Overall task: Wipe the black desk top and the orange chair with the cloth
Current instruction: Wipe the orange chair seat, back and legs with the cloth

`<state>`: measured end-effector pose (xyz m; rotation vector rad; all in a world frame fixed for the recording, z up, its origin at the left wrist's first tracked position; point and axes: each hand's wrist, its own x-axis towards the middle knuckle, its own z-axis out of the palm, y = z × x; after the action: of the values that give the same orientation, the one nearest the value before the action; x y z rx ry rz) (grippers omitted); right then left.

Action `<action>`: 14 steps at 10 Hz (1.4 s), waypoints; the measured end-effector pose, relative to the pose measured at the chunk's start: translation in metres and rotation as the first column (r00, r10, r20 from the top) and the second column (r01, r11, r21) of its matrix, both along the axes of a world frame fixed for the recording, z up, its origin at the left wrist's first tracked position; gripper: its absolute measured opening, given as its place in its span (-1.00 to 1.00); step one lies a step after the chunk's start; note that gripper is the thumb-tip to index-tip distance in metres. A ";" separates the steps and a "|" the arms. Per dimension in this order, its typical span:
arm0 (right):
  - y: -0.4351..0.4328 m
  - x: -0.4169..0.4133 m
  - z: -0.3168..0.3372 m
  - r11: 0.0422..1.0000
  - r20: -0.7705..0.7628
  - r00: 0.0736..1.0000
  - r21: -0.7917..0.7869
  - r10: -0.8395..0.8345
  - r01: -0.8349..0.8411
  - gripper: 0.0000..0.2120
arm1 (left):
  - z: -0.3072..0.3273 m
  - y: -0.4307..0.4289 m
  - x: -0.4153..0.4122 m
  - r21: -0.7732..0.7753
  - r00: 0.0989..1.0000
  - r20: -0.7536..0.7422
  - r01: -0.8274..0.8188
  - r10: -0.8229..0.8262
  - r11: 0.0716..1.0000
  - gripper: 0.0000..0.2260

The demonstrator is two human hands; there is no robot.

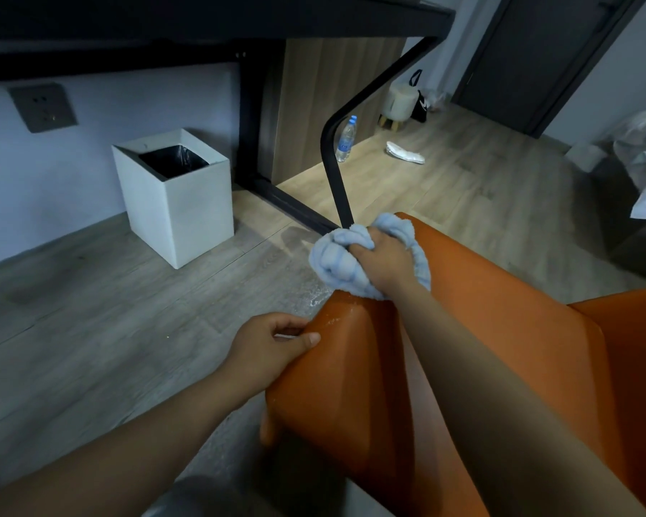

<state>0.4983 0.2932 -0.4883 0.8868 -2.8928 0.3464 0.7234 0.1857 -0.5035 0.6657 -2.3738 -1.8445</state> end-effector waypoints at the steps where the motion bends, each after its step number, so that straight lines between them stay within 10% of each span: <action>1: 0.001 0.020 -0.006 0.998 0.011 0.999 -0.046 0.046 -0.045 -0.78 | -0.003 -0.007 0.014 0.013 0.998 0.003 -0.061 0.061 0.998 -0.76; 3: 0.004 0.064 -0.017 0.988 -0.057 0.991 -0.091 0.118 -0.123 -0.73 | 0.007 -0.020 0.025 0.140 0.987 -0.043 -0.148 0.155 0.979 -0.55; 4: 0.013 0.111 0.005 0.963 0.224 0.973 -0.270 0.055 0.007 -0.75 | 0.016 -0.021 0.027 0.091 0.983 -0.125 -0.121 0.132 0.988 -0.46; 7: 0.030 0.123 0.029 0.778 0.586 0.777 -0.590 0.230 0.215 -0.66 | 0.038 -0.018 -0.002 -0.366 0.943 -0.164 0.213 -0.289 0.906 -0.30; 8: 0.048 0.120 0.031 0.595 0.516 0.832 -0.740 0.203 0.314 -0.74 | 0.045 -0.009 -0.020 -0.459 0.907 -0.102 0.322 -0.410 0.828 -0.37; 10: 0.096 0.120 0.028 0.788 0.266 0.961 -0.606 0.068 0.112 -0.69 | 0.063 -0.002 -0.043 -0.461 0.899 -0.018 0.380 -0.437 0.802 -0.65; 11: 0.102 0.122 0.020 0.848 0.365 0.923 -0.522 0.121 0.095 -0.68 | 0.054 0.010 -0.053 -0.591 0.900 0.072 0.385 -0.429 0.709 -0.32; 12: 0.105 0.123 0.016 0.810 0.399 0.902 -0.576 0.162 0.109 -0.68 | 0.043 0.022 -0.055 -0.689 0.848 0.175 0.469 -0.501 0.553 -0.30; 14: 0.120 0.141 0.009 0.707 0.337 0.942 -0.667 0.006 0.234 -0.67 | 0.033 0.017 -0.042 -0.672 0.884 0.113 0.404 -0.453 0.621 -0.45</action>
<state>0.6390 0.4136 -0.4794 0.5273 -2.6427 1.5762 0.6816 0.2027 -0.4703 -0.0661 -3.0409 -0.8614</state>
